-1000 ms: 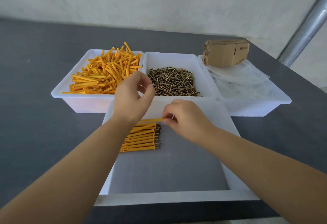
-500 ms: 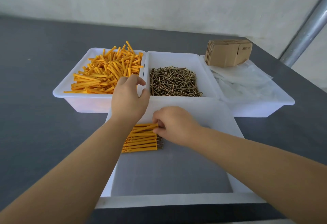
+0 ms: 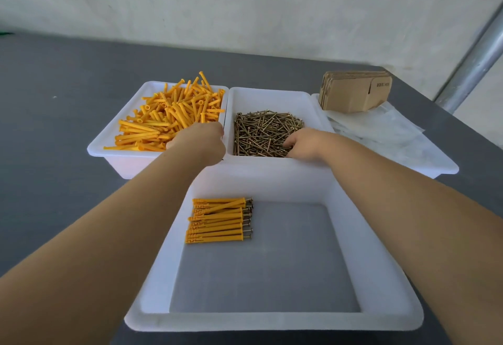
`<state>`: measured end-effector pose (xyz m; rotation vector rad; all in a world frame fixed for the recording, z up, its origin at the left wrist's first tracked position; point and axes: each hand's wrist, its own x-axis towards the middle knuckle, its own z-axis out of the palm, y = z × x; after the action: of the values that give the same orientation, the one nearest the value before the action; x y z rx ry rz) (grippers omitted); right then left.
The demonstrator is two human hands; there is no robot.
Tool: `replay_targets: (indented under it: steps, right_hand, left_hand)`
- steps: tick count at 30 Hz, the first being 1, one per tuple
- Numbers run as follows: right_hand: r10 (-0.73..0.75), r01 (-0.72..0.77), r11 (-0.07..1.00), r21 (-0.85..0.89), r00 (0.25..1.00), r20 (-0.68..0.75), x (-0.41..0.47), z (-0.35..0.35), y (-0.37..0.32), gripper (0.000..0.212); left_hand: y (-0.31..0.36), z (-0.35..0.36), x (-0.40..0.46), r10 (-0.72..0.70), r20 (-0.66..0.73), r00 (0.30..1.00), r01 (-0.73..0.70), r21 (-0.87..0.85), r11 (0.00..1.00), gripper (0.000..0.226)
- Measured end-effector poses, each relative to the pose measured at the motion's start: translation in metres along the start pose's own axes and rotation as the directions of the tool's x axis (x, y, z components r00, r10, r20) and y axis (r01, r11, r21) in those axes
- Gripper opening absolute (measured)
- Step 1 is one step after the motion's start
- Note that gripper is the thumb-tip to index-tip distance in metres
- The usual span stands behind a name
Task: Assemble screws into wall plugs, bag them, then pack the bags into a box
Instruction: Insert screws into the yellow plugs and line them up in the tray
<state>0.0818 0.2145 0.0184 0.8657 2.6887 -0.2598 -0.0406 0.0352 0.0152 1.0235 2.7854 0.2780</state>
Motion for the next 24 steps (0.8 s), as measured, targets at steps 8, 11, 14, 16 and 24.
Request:
replay_targets:
  steps: [8,11,14,16,24]
  right_hand:
    - [0.066,-0.051,0.982,0.184,0.995,-0.078,0.007,0.004,0.001,0.033]
    - [0.047,-0.010,0.986,0.166,0.974,-0.220,0.009,0.011,0.004,0.008]
    - [0.071,-0.019,0.986,0.168,0.949,-0.307,0.008,0.018,0.009,0.036]
    - [0.079,-0.020,0.985,0.169,0.932,-0.353,0.003,0.019,0.011,0.041]
    - [0.043,0.263,0.894,0.363,0.757,-0.653,-0.025,0.016,0.008,0.039]
  left_hand:
    - [-0.011,0.024,0.010,-0.065,-0.187,0.980,0.035,-0.158,0.987,0.032]
    - [-0.015,0.030,0.011,-0.068,-0.281,0.957,0.018,-0.177,0.984,0.019]
    - [-0.016,0.028,0.013,-0.066,-0.259,0.964,0.019,-0.179,0.984,0.016]
    - [-0.016,0.028,0.012,-0.065,-0.231,0.971,0.024,-0.179,0.984,0.019]
    - [-0.014,0.028,0.008,-0.073,-0.186,0.980,0.046,-0.147,0.988,0.030]
